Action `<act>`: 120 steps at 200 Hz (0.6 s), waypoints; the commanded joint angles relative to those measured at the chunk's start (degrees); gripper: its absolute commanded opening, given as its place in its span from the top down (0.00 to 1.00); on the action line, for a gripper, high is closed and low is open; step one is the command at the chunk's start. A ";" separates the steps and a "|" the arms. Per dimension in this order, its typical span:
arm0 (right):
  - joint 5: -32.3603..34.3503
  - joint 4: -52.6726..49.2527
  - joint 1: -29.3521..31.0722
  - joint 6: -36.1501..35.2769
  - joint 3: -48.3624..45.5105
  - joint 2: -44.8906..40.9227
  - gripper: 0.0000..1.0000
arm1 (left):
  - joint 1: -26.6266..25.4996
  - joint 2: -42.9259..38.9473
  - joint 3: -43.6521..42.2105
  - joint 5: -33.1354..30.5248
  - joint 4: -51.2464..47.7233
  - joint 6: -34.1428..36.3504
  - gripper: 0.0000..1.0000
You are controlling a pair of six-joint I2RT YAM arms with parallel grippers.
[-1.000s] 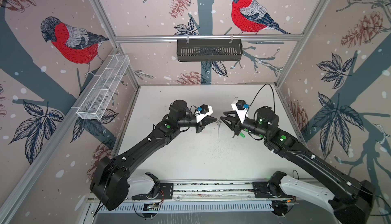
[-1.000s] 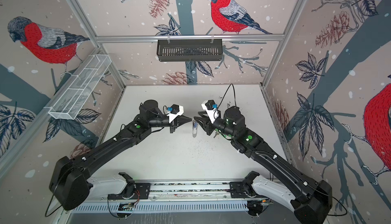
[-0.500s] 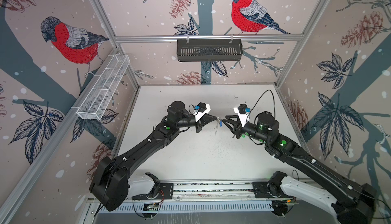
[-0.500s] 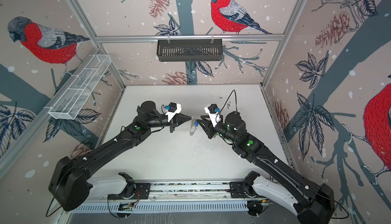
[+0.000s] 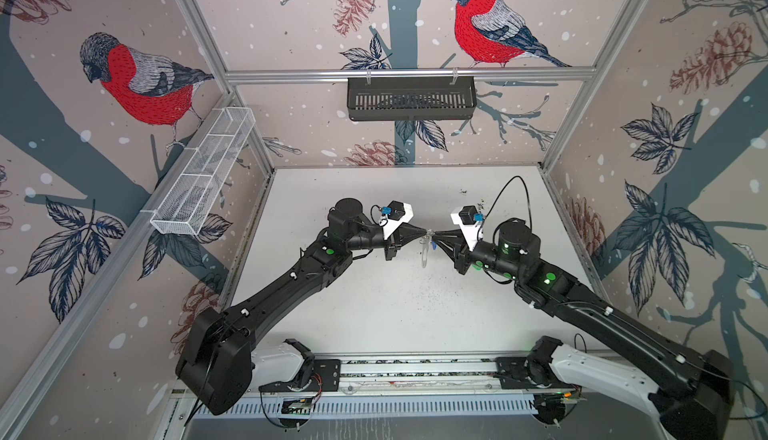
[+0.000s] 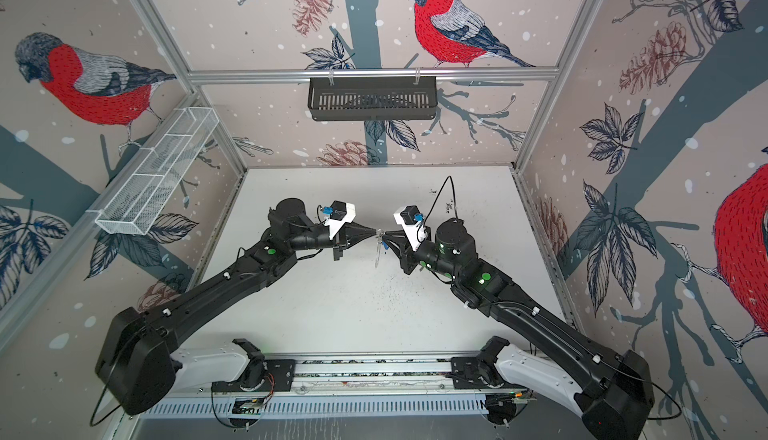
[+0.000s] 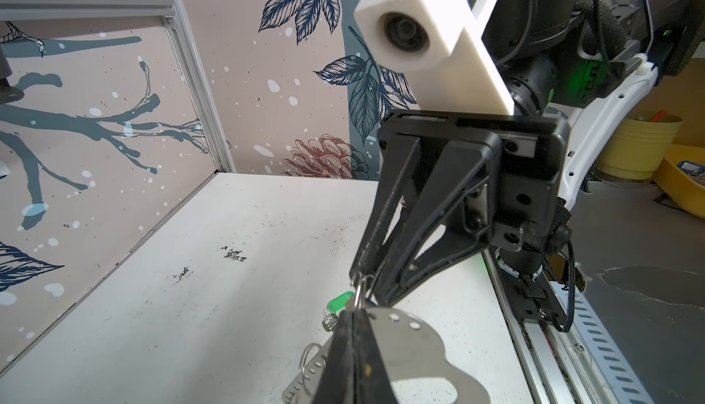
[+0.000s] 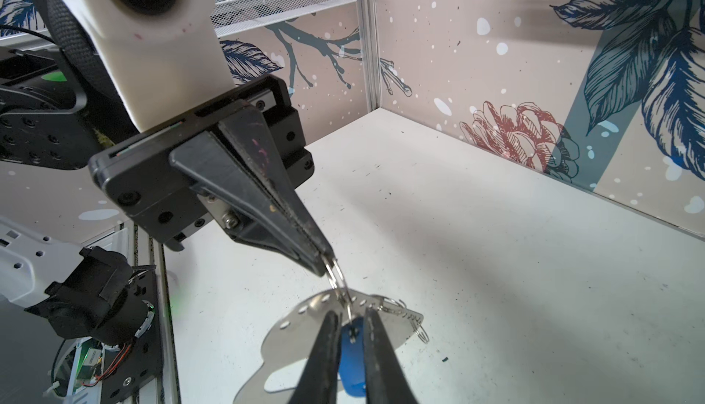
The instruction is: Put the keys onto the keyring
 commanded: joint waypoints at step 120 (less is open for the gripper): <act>0.51 0.25 4.14 -3.65 3.55 4.47 0.99 | 0.06 -1.60 -2.86 -0.39 8.80 -3.78 1.00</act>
